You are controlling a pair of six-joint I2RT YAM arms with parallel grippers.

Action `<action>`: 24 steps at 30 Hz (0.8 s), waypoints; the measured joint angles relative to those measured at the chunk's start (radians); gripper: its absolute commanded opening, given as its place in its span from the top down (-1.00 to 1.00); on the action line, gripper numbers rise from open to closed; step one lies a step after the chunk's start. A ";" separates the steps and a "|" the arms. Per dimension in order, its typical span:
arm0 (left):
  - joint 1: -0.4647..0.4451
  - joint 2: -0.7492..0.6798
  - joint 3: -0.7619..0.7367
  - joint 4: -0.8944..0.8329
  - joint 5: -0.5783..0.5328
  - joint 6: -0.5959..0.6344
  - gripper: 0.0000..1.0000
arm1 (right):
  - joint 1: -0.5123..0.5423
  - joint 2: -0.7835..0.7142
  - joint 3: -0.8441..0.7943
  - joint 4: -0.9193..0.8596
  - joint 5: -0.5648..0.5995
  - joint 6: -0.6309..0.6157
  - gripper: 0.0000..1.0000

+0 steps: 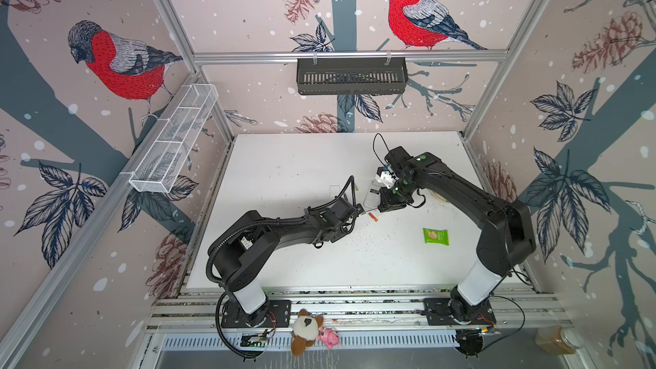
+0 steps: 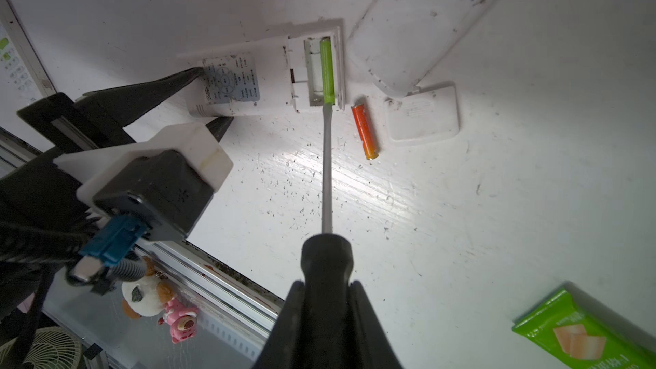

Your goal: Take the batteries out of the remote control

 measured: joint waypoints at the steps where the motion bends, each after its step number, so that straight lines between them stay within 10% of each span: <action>1: -0.004 0.000 -0.003 0.003 -0.003 0.000 1.00 | 0.000 0.006 0.003 0.000 0.003 0.000 0.99; 5: -0.010 -0.005 -0.015 0.014 -0.024 0.000 0.90 | 0.007 0.023 0.023 -0.007 0.007 0.000 0.99; 8: -0.010 -0.013 -0.021 0.013 -0.023 0.000 0.21 | 0.013 0.025 0.033 -0.024 0.007 0.000 0.99; 16: 0.011 -0.079 -0.002 -0.102 0.069 -0.020 -0.72 | 0.017 0.024 0.054 -0.047 0.024 0.001 0.99; 24: 0.134 -0.092 0.062 -0.184 0.274 0.024 -0.82 | 0.026 0.018 0.056 -0.049 0.035 0.004 0.99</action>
